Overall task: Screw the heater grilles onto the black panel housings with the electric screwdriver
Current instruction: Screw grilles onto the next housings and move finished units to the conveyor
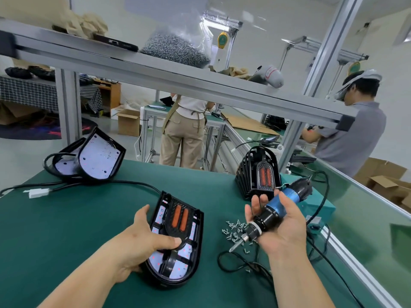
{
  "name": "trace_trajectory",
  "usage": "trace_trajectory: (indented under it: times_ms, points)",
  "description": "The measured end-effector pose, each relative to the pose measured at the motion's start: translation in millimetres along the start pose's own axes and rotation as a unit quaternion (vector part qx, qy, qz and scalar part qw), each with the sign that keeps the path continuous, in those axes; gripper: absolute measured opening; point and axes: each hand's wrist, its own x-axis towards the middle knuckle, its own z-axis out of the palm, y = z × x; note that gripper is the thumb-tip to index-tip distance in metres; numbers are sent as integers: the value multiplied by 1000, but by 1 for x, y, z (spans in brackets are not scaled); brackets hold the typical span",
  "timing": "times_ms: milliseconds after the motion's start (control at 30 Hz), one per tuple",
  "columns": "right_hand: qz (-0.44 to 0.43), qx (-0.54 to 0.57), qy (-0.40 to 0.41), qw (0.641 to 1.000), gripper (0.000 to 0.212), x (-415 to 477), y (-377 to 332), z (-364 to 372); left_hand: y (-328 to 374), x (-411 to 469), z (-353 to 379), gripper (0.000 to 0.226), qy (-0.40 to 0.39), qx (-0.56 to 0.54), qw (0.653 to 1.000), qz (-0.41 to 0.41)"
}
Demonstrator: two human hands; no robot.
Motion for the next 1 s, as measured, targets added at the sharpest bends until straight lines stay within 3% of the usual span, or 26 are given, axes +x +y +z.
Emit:
trace_trajectory:
  times_ms: [67,133,200,300,433,567,633,1000]
  points:
    - [0,22,6,1000,19,1,1,-11,0,-6,-1,122,0,49,999,6]
    - [1,45,23,999,25,1,4,-20,1,-9,-4,118,39,167,985,38]
    - [-3,65,34,997,25,3,7,-25,3,-6,-5,109,150,307,932,119]
    - [-6,87,32,996,23,7,7,-29,17,-3,10,80,251,377,856,250]
    - [-7,80,14,997,31,10,4,-32,38,10,59,39,170,505,786,314]
    - [-8,67,39,997,23,10,1,-35,45,38,107,28,79,632,718,280]
    - [-12,60,50,997,24,9,0,-35,44,50,119,25,72,655,706,259]
    - [-10,122,40,992,22,11,1,-37,31,78,128,27,67,655,720,220]
